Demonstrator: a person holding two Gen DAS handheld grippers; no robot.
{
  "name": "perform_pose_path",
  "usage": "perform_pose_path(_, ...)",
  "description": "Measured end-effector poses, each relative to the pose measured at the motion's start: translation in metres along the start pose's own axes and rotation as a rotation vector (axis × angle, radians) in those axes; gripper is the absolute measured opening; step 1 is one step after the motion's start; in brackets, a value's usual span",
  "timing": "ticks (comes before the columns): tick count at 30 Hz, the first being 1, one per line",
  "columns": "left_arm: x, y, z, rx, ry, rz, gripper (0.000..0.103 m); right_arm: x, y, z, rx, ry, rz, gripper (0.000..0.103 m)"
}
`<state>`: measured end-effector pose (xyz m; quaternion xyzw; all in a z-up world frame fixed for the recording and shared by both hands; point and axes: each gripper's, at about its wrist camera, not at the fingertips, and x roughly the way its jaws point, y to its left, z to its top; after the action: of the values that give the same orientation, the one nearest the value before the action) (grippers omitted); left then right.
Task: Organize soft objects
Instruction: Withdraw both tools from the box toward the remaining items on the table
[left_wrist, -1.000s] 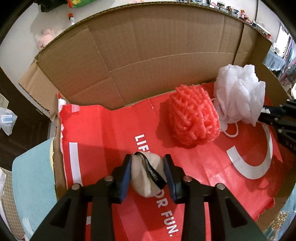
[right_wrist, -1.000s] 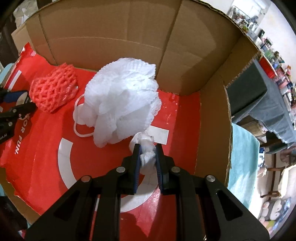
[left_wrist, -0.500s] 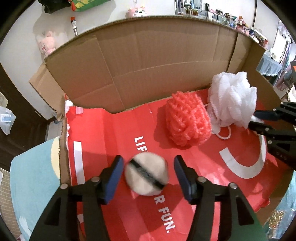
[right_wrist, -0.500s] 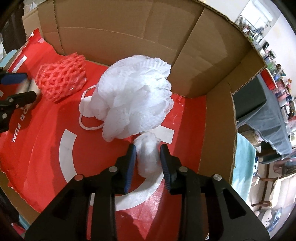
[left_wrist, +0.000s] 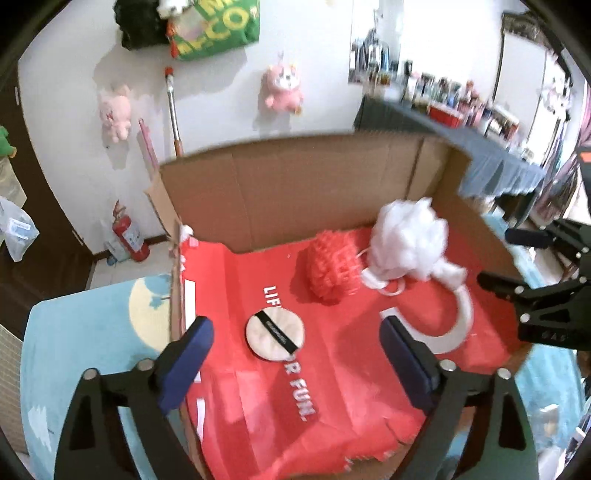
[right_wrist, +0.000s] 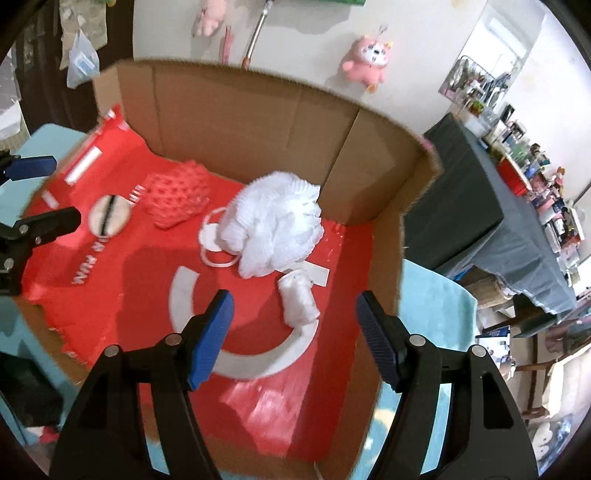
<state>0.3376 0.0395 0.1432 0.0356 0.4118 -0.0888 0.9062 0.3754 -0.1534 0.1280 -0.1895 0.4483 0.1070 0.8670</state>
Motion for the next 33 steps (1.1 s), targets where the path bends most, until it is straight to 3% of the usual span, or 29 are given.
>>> perform_pose_path(4,-0.045,-0.006,-0.007,-0.004,-0.092,-0.008,0.103,-0.044,0.000,-0.010,0.028,-0.074,0.012,0.081)
perform_pose_path(12,-0.135,-0.030,-0.046,-0.005,-0.271,-0.010,0.103,-0.141,0.001,-0.050,0.070,-0.291,0.031,0.082)
perform_pose_path(15,-0.160,-0.036,-0.064,-0.034,-0.315,0.013,0.103,-0.177,0.009,-0.072,0.074,-0.365,0.033,0.092)
perform_pose_path(18,-0.180,-0.043,-0.084,-0.053,-0.358,-0.002,0.103,-0.210,0.024,-0.100,0.067,-0.462,-0.006,0.093)
perform_pose_path(21,-0.194,-0.050,-0.105,-0.060,-0.384,-0.038,0.103,-0.230,0.034,-0.124,0.068,-0.529,-0.034,0.093)
perform_pose_path(33,-0.220,-0.079,-0.183,-0.076,-0.485,-0.014,0.103,-0.259,0.063,-0.214,0.151,-0.634,0.012,0.099)
